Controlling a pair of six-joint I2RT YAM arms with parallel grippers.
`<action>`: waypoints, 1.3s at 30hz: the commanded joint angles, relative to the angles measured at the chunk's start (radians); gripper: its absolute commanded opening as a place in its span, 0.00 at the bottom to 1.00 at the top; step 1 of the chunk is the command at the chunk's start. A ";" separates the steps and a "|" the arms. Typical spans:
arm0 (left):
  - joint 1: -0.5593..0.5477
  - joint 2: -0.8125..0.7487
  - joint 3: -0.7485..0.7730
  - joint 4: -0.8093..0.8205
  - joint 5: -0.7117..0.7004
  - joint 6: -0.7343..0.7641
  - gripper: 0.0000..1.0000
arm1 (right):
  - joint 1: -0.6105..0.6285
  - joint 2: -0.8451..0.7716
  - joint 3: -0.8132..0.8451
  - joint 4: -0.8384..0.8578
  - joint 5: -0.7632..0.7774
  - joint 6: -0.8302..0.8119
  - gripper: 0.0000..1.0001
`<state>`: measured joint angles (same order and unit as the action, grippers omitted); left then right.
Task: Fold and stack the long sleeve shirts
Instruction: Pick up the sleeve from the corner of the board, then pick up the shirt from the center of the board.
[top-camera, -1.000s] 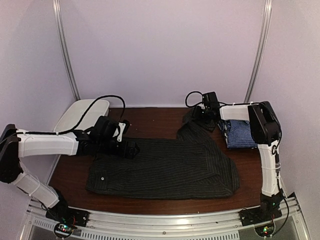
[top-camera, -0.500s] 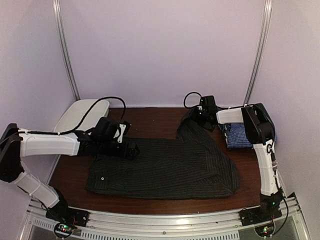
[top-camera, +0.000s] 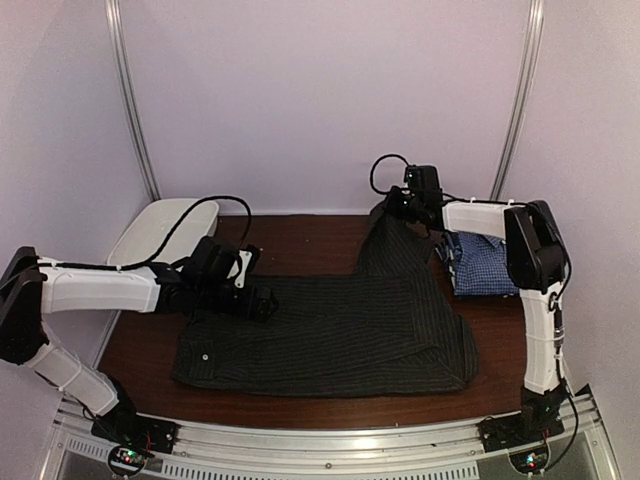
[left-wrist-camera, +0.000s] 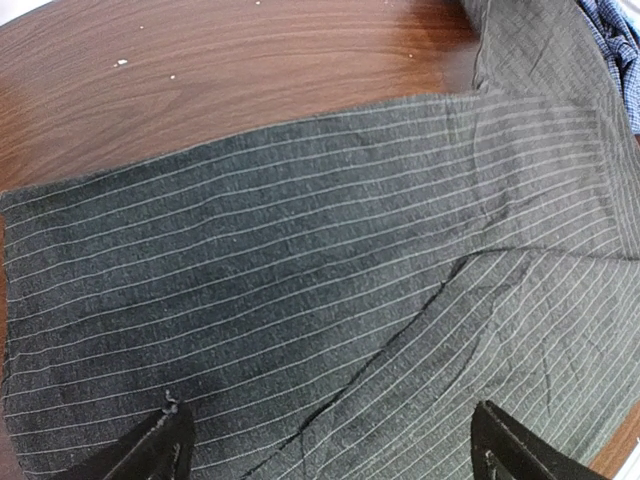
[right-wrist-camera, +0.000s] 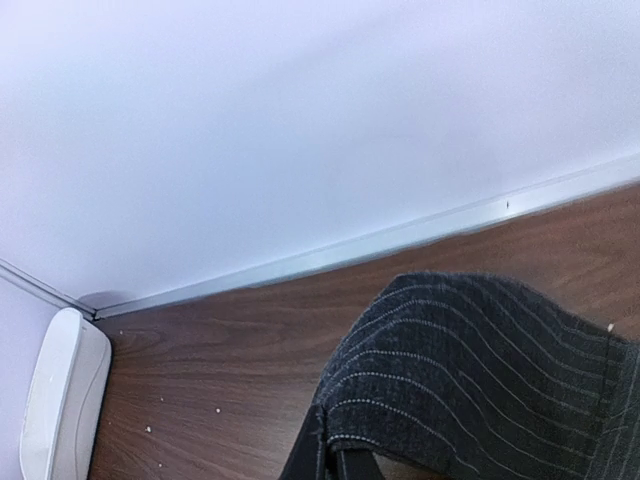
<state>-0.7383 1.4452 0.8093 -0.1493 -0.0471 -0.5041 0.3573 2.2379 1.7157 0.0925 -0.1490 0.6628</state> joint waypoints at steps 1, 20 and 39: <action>0.007 0.014 -0.010 0.046 -0.009 0.001 0.97 | 0.036 -0.140 -0.040 -0.026 0.124 -0.132 0.04; 0.029 0.049 0.078 -0.034 -0.025 0.130 0.98 | 0.262 -0.721 -0.889 0.175 0.453 -0.250 0.03; 0.179 0.321 0.565 -0.424 0.229 0.683 0.97 | 0.266 -0.950 -1.077 0.085 0.424 -0.124 0.03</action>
<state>-0.6125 1.6802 1.2926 -0.4370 0.1089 -0.0078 0.6197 1.3296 0.6609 0.2016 0.2699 0.5213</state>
